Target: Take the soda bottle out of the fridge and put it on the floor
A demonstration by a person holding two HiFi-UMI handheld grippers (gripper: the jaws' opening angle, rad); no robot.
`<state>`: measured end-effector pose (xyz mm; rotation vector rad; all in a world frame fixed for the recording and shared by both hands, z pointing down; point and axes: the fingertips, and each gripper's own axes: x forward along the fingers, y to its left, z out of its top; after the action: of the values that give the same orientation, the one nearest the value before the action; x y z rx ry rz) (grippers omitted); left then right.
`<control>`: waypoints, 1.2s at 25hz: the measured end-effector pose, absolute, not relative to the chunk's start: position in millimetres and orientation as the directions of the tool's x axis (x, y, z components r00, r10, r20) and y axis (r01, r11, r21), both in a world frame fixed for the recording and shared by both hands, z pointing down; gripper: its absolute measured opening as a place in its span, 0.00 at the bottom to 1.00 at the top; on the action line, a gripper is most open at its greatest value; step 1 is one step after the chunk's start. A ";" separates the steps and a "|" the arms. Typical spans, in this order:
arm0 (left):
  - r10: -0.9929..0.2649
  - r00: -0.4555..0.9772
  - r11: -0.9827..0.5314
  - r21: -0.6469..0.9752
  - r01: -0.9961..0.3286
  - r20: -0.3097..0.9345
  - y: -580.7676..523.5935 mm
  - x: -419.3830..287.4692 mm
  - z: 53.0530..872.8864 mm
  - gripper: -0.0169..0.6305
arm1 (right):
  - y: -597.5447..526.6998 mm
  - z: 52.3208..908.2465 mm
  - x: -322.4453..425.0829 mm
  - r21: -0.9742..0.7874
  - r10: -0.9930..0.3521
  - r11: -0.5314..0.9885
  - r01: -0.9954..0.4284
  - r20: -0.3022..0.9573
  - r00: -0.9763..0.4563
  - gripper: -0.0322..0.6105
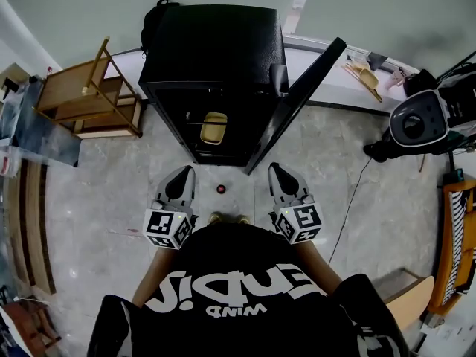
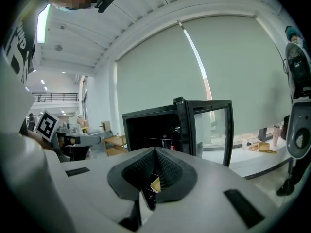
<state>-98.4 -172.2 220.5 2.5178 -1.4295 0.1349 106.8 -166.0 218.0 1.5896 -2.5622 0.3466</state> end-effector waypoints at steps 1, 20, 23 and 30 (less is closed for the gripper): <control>-0.838 0.510 -0.485 0.162 -0.859 0.195 -173.2 -99.9 219.9 0.04 | -167.1 217.7 106.1 -0.135 -0.870 0.427 -0.894 0.208 -0.447 0.09; -0.860 0.464 -0.433 0.178 -0.883 0.212 -162.5 -110.7 225.3 0.04 | -165.1 227.0 100.6 -0.133 -0.872 0.411 -0.902 0.231 -0.431 0.09; -0.858 0.468 -0.435 0.186 -0.881 0.212 -160.5 -110.5 226.7 0.04 | -162.6 227.7 101.0 -0.132 -0.873 0.408 -0.903 0.232 -0.428 0.09; -0.859 0.466 -0.427 0.204 -0.881 0.214 -156.1 -112.6 228.5 0.04 | -158.7 227.8 103.0 -0.131 -0.876 0.402 -0.906 0.233 -0.422 0.09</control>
<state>-112.6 -156.1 228.5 2.4319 -1.4854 0.1112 103.0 -158.7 227.8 1.6119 -2.5220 0.3587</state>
